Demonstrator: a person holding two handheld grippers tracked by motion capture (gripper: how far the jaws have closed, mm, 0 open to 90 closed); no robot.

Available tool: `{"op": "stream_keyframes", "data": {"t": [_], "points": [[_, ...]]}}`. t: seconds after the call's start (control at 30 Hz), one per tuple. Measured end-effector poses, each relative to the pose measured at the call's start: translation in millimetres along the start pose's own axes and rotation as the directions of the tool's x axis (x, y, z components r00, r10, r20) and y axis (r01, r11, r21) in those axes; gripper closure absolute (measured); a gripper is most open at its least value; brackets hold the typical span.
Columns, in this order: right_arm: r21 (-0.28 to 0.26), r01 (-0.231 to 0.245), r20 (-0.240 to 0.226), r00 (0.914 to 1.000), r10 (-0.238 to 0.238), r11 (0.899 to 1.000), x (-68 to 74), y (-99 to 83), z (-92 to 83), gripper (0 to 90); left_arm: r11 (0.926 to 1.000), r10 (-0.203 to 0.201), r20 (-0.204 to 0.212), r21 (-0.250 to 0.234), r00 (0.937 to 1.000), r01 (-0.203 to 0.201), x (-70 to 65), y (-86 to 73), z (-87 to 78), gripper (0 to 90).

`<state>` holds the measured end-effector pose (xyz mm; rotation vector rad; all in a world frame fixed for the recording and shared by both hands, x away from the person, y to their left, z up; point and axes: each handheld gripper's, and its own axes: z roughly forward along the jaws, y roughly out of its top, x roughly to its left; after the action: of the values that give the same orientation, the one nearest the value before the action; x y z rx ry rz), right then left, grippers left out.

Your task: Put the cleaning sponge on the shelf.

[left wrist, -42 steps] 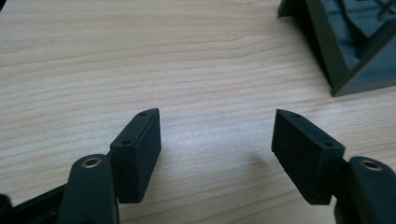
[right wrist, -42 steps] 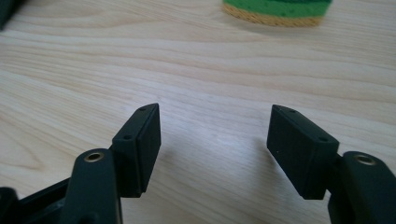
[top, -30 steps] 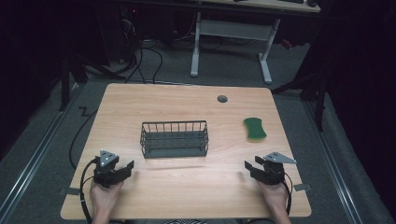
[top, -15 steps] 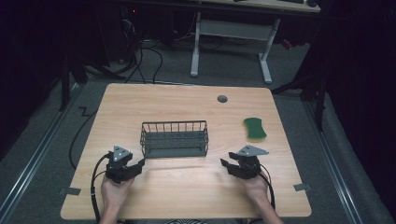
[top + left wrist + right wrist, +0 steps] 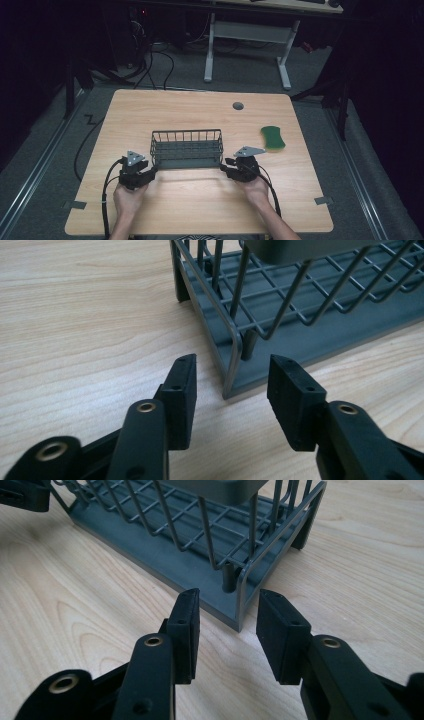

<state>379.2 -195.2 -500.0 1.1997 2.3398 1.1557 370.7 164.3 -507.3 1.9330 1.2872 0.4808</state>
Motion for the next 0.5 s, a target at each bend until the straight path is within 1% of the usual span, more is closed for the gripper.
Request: {"op": "stream_keyframes", "data": {"t": [0.03,0.1,0.17,0.3,0.5], "points": [[0.001,-0.008,0.001,1.0000,0.008,1.000,0.0,0.7,1.8,63.2,1.0000,0.001,0.000,0.001,1.0000,-0.001,-0.1,1.1,0.8,57.7],[-0.002,-0.008,0.005,1.0000,0.008,1.000,-0.3,1.5,3.2,64.1,1.0000,-0.003,0.002,-0.004,1.0000,0.003,0.0,1.8,1.3,59.4],[-0.005,-0.015,0.019,0.9997,0.015,1.000,0.1,4.2,5.6,67.7,1.0000,-0.007,0.002,-0.004,1.0000,0.007,0.6,2.8,2.5,61.0],[-0.001,-0.012,0.030,0.9995,0.012,1.000,-0.3,6.5,8.4,71.2,0.9999,-0.016,0.000,-0.001,0.9999,0.016,1.6,3.2,4.6,63.1],[0.016,-0.007,0.039,0.9992,0.006,1.000,0.6,6.2,11.8,79.4,0.9998,-0.020,0.001,0.003,0.9998,0.020,2.8,4.0,6.7,71.4]]}}
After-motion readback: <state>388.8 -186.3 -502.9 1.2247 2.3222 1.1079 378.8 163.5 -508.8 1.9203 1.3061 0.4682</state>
